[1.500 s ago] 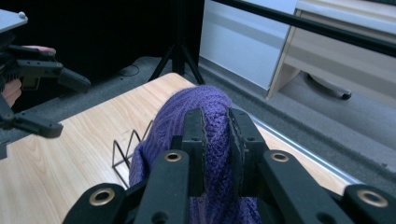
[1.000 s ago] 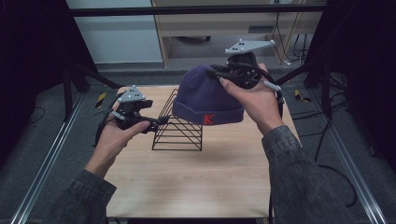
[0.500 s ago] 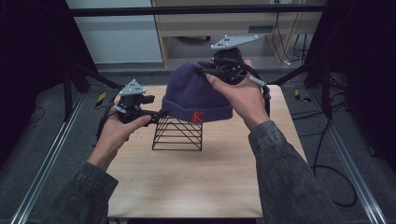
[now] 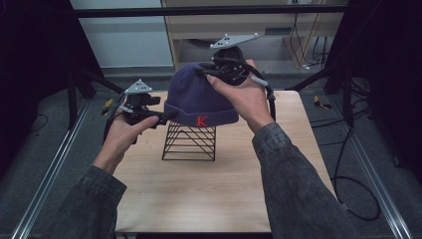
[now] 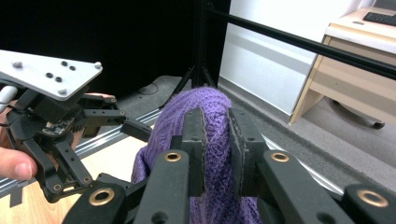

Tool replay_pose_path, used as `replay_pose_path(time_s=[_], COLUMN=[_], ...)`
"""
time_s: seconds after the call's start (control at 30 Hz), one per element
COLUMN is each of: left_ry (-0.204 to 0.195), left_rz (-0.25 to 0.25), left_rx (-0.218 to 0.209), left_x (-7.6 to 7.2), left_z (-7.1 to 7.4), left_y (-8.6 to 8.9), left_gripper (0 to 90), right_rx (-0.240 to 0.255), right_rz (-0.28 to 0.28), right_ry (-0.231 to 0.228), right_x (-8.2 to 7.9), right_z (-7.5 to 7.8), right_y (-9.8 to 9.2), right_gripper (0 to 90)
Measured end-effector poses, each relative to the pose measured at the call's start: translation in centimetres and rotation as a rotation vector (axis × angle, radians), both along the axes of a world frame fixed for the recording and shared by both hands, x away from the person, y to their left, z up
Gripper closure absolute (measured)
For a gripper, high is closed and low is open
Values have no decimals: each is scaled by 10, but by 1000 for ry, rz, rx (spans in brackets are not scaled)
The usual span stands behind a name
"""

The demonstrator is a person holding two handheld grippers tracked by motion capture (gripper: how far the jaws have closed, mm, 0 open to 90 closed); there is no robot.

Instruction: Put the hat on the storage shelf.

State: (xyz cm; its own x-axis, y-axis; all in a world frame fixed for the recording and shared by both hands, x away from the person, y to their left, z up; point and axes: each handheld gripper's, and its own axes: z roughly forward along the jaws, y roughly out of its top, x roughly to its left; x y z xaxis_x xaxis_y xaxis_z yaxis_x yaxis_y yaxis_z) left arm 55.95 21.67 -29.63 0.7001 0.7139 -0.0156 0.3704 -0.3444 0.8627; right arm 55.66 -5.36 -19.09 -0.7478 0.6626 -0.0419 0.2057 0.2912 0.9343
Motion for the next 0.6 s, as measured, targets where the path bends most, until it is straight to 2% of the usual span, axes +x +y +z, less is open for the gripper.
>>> replay_pose_path(time_s=[0.1,0.2,0.23,0.33,0.5,0.6], left_ry=[6,43,53,68,47,27], left_rz=[9,-2,-7,-21,-6,2], left_rx=[-2,-48,-43,-32,-11,-5], left_x=[6,10,11,10,6,1], left_z=[-5,-12,-13,-13,-10,-6], left_y=[1,4,4,4,2,3], left_gripper=[124,181,201,338,622,679], right_rx=[-12,-9,-7,-6,-5,-11], right_rz=[2,8,13,19,17,8], right_ry=[12,12,10,8,1,0], right_x=[4,6,6,7,5,5], right_z=[-4,-4,-3,-2,0,0], right_y=[7,14,16,21,23,20], right_gripper=[781,781,781,781,781,780])
